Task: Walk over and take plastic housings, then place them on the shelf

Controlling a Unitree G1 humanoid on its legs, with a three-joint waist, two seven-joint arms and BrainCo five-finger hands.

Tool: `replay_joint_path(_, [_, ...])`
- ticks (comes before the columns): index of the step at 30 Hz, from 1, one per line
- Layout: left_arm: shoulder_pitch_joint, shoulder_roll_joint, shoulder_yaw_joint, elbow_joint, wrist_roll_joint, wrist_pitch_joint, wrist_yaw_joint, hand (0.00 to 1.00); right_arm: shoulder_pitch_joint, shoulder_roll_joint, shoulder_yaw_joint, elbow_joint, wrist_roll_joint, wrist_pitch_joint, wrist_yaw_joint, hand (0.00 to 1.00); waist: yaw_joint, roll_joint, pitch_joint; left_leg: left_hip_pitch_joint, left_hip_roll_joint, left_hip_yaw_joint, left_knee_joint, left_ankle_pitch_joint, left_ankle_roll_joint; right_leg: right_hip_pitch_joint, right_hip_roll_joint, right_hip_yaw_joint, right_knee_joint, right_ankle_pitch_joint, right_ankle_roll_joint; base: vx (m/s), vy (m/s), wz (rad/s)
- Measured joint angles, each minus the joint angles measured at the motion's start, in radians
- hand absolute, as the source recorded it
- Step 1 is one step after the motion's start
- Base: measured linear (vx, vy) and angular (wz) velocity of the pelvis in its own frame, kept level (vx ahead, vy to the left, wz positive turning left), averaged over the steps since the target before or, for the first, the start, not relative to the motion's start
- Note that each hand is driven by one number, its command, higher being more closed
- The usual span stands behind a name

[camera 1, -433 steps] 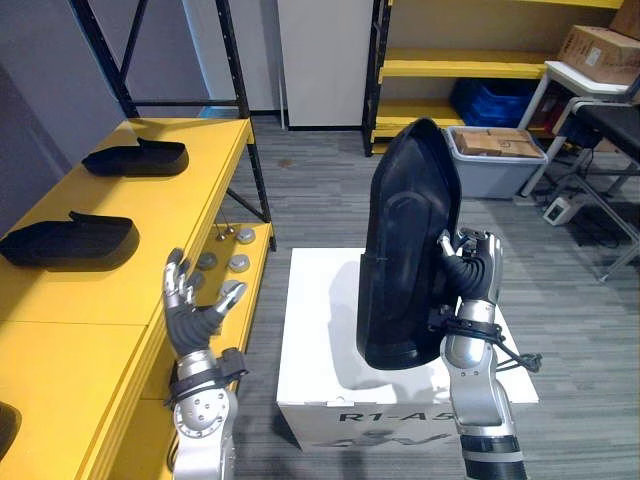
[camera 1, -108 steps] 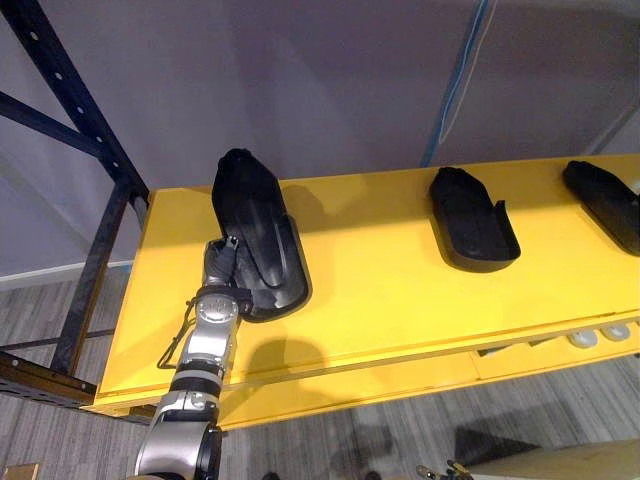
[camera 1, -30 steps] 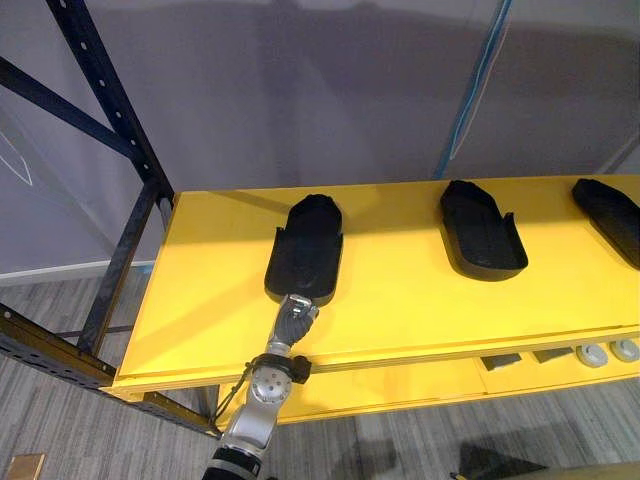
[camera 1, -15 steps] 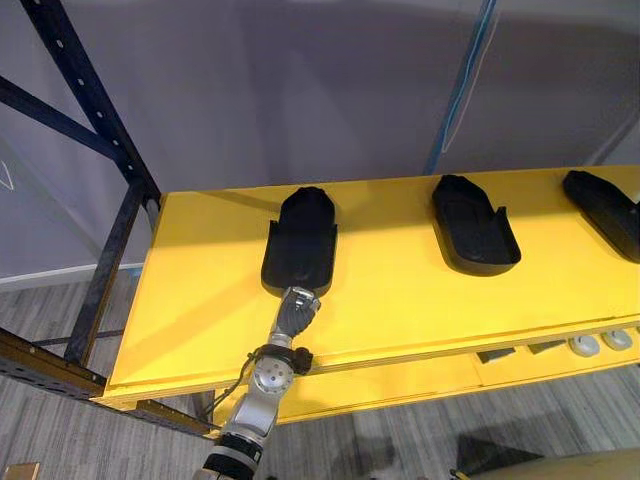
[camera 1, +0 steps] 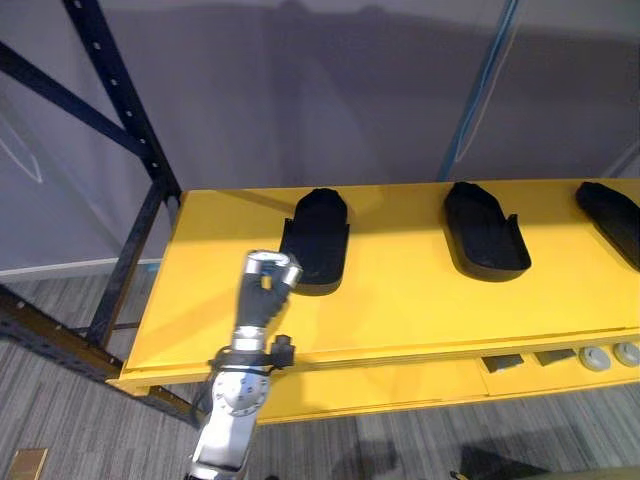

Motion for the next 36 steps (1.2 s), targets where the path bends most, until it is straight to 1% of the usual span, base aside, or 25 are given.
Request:
replay_joint_path(1, [0.025,-0.006,0.044,-0.029,-0.026,-0.01,0.02,1.0,0.001,0.0,0.001,0.002,0.0,0.0,0.0,0.0,0.005,0.0,0.0,-0.005,-0.002,-0.011,0.0,0.002,0.002,0.0,-0.002,-0.012,0.005,-0.001,0.001,-0.07,0.004,0.24])
replay_joint_path(2, [0.037,-0.011,0.063,-0.04,-0.033,-0.012,0.033,1.0,0.001,0.0,0.001,0.002,0.0,0.0,0.0,0.0,0.007,-0.001,0.001,-0.008,-0.003,-0.018,0.0,0.004,0.004,0.0,-0.002,-0.019,0.005,-0.001,0.001,-0.09,0.004,0.28])
replay_joint_path(4, [0.079,-0.035,0.125,-0.071,-0.084,-0.029,0.08,1.0,0.009,-0.004,0.018,0.002,0.0,0.0,-0.003,0.0,0.027,-0.003,0.001,-0.011,-0.004,-0.033,0.0,0.01,0.007,0.004,-0.003,-0.034,0.008,-0.001,0.002,-0.07,0.003,0.21])
replay_joint_path(5, [0.09,-0.043,0.142,-0.075,-0.096,-0.034,0.09,1.0,0.01,-0.004,0.017,0.002,0.0,0.0,-0.003,0.0,0.032,-0.003,0.001,-0.011,-0.005,-0.035,0.0,0.012,0.009,0.006,-0.004,-0.041,0.008,-0.001,0.002,-0.04,0.001,0.2])
replay_joint_path(6, [0.121,-0.058,0.177,-0.094,-0.113,-0.037,0.109,1.0,0.013,-0.003,0.017,0.002,0.0,0.0,-0.005,0.0,0.04,-0.003,0.001,-0.011,-0.006,-0.044,0.0,0.02,0.019,0.011,-0.005,-0.049,0.008,-0.002,0.002,-0.03,0.0,0.22])
replay_joint_path(7, [0.157,-0.077,0.205,-0.112,-0.124,-0.041,0.123,1.0,0.017,-0.003,0.017,-0.001,0.0,0.0,-0.009,0.0,0.047,-0.003,0.0,-0.011,-0.007,-0.054,0.0,0.024,0.016,0.016,-0.006,-0.058,0.008,-0.003,0.004,-0.02,-0.002,0.23])
replay_joint_path(8, [0.172,-0.086,0.22,-0.115,-0.127,-0.045,0.128,1.0,0.019,-0.002,0.017,-0.003,0.0,0.0,-0.011,0.0,0.049,-0.003,0.0,-0.012,-0.008,-0.057,0.0,0.026,0.016,0.018,-0.007,-0.069,0.008,-0.004,0.004,-0.03,-0.002,0.24])
replay_joint_path(10, [0.226,-0.12,0.284,-0.116,-0.161,-0.047,0.153,1.0,0.024,0.0,0.017,-0.008,-0.004,0.0,-0.017,0.0,0.057,-0.005,-0.001,-0.011,-0.009,-0.068,0.0,0.029,0.015,0.021,-0.008,-0.085,0.008,-0.006,0.004,-0.04,-0.002,0.19])
replay_joint_path(13, [0.272,-0.142,0.344,-0.084,-0.183,-0.044,0.163,1.0,0.032,0.003,0.018,-0.033,-0.01,0.0,-0.019,0.0,0.064,-0.005,-0.001,-0.009,-0.009,-0.084,0.0,0.031,0.014,0.037,-0.01,-0.105,0.009,-0.009,0.006,-0.02,-0.003,0.16])
replay_joint_path(14, [0.288,-0.149,0.365,-0.049,-0.183,-0.039,0.163,1.0,0.041,0.004,0.019,-0.049,-0.021,0.0,-0.019,0.0,0.074,-0.005,-0.003,-0.005,-0.008,-0.084,0.0,0.031,0.014,0.037,-0.011,-0.105,0.01,-0.01,0.007,-0.03,-0.002,0.07])
replay_joint_path(17, [0.3,-0.161,0.385,0.091,-0.18,-0.003,0.147,1.0,0.047,-0.004,0.05,-0.058,-0.023,0.001,-0.019,0.0,0.078,-0.006,-0.012,-0.001,-0.007,-0.084,0.0,0.023,0.012,0.045,-0.014,-0.111,0.008,-0.011,0.008,-0.04,0.006,0.06])
replay_joint_path(18, [0.299,-0.16,0.394,0.193,-0.174,0.027,0.137,1.0,0.052,-0.007,0.067,-0.076,-0.027,0.001,-0.019,0.0,0.078,-0.008,-0.016,0.005,-0.007,-0.082,0.0,0.023,0.012,0.051,-0.016,-0.115,0.007,-0.011,0.008,-0.03,0.012,0.05])
replay_joint_path(19, [0.299,-0.161,0.395,0.245,-0.171,0.043,0.128,1.0,0.055,-0.007,0.078,-0.087,-0.031,0.002,-0.019,0.0,0.076,-0.01,-0.017,0.007,-0.007,-0.081,0.0,0.023,0.012,0.053,-0.016,-0.116,0.007,-0.011,0.008,-0.04,0.015,0.03])
replay_joint_path(20, [0.296,-0.161,0.395,0.364,-0.155,0.083,0.107,0.0,0.054,-0.007,0.091,-0.094,-0.04,0.001,-0.019,0.0,0.074,-0.017,-0.021,0.008,-0.005,-0.077,0.0,0.023,0.012,0.052,-0.016,-0.117,0.007,-0.012,0.01,0.0,0.0,0.0])
replay_joint_path(21, [0.294,-0.16,0.395,0.413,-0.142,0.096,0.101,0.0,0.053,-0.006,0.097,-0.095,-0.04,0.002,-0.019,0.0,0.075,-0.018,-0.022,0.008,-0.004,-0.074,0.0,0.023,0.012,0.052,-0.016,-0.117,0.007,-0.012,0.01,-0.03,0.008,-0.02])
replay_joint_path(23, [0.278,-0.159,0.396,0.621,-0.098,0.143,0.068,0.0,0.056,0.004,0.098,-0.118,-0.04,0.003,-0.019,0.0,0.076,-0.027,-0.027,0.017,-0.005,-0.066,0.0,0.023,0.012,0.056,-0.017,-0.114,0.009,-0.021,0.016,-0.01,0.008,-0.05])
replay_joint_path(25, [0.265,-0.16,0.409,0.756,-0.083,0.167,0.041,0.0,0.052,0.006,0.098,-0.137,-0.04,0.003,-0.019,0.0,0.077,-0.026,-0.028,0.026,-0.004,-0.053,0.0,0.02,0.009,0.056,-0.016,-0.1,0.011,-0.023,0.014,-0.01,0.012,-0.16])
replay_joint_path(26, [0.249,-0.156,0.417,0.861,-0.082,0.18,0.026,0.0,0.05,0.009,0.096,-0.149,-0.04,0.003,-0.019,0.0,0.073,-0.025,-0.028,0.027,-0.004,-0.051,0.0,0.019,0.009,0.054,-0.015,-0.098,0.014,-0.029,0.016,-0.01,0.011,-0.12])
replay_joint_path(28, [0.218,-0.151,0.421,1.02,-0.062,0.194,0.004,0.0,0.051,0.011,0.096,-0.162,-0.04,0.003,-0.019,0.0,0.074,-0.025,-0.028,0.027,-0.005,-0.048,0.0,0.016,0.007,0.052,-0.014,-0.096,0.014,-0.034,0.012,-0.01,0.005,-0.04])
replay_joint_path(31, [0.205,-0.136,0.439,1.103,-0.051,0.195,-0.013,0.0,0.051,0.018,0.069,-0.158,-0.04,0.003,-0.021,0.0,0.074,-0.021,-0.03,0.028,-0.004,-0.044,0.0,0.01,0.003,0.05,-0.01,-0.092,0.014,-0.038,0.01,0.01,0.007,-0.06])
replay_joint_path(36, [0.158,-0.105,0.437,1.24,-0.042,0.191,-0.054,0.0,0.025,0.017,0.016,-0.104,-0.04,0.002,-0.026,0.0,0.073,-0.001,-0.033,0.034,-0.003,-0.033,0.0,0.005,-0.004,0.05,-0.009,-0.077,0.012,-0.039,0.004,0.04,0.003,-0.06])
